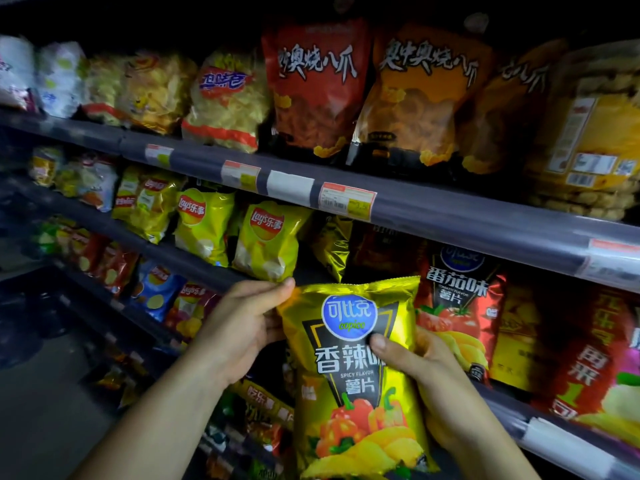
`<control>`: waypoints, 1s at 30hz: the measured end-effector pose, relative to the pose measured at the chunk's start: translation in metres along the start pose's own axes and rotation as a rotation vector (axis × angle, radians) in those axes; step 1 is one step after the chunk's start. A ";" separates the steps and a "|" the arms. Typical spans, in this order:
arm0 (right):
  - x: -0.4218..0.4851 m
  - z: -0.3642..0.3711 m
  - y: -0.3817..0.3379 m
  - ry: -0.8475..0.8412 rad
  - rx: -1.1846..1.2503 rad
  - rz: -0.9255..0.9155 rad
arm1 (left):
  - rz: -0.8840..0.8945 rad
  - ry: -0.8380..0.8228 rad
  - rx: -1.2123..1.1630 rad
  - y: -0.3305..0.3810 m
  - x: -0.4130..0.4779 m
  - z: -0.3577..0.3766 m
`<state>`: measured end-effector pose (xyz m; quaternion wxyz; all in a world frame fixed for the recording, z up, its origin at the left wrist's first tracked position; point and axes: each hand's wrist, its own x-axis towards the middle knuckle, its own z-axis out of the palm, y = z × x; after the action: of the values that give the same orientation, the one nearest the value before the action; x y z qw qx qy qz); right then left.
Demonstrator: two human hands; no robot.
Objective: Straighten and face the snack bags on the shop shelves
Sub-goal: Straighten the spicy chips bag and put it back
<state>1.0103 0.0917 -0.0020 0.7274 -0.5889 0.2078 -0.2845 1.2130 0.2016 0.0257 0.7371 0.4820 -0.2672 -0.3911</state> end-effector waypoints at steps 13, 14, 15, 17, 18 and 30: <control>0.067 0.037 -0.023 0.459 -0.279 -0.163 | 0.089 -0.212 0.541 -0.017 0.052 -0.022; 0.074 0.038 -0.024 0.497 -0.311 -0.176 | 0.127 -0.184 0.580 -0.019 0.061 -0.021; 0.079 0.041 -0.026 0.540 -0.351 -0.183 | 0.160 -0.150 0.600 -0.018 0.070 -0.020; 0.084 0.043 -0.026 0.615 -0.425 -0.189 | 0.202 -0.091 0.633 -0.016 0.091 -0.021; 0.085 0.043 -0.024 0.642 -0.448 -0.193 | 0.224 -0.077 0.647 -0.015 0.100 -0.021; 0.087 0.049 -0.012 0.644 -0.769 -0.079 | 0.253 -0.190 0.688 -0.050 0.144 -0.010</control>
<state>1.1051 0.0688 0.0231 0.3454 -0.7040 0.4891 -0.3819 1.2839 0.0749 -0.0213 0.5468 0.6261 -0.5073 -0.2272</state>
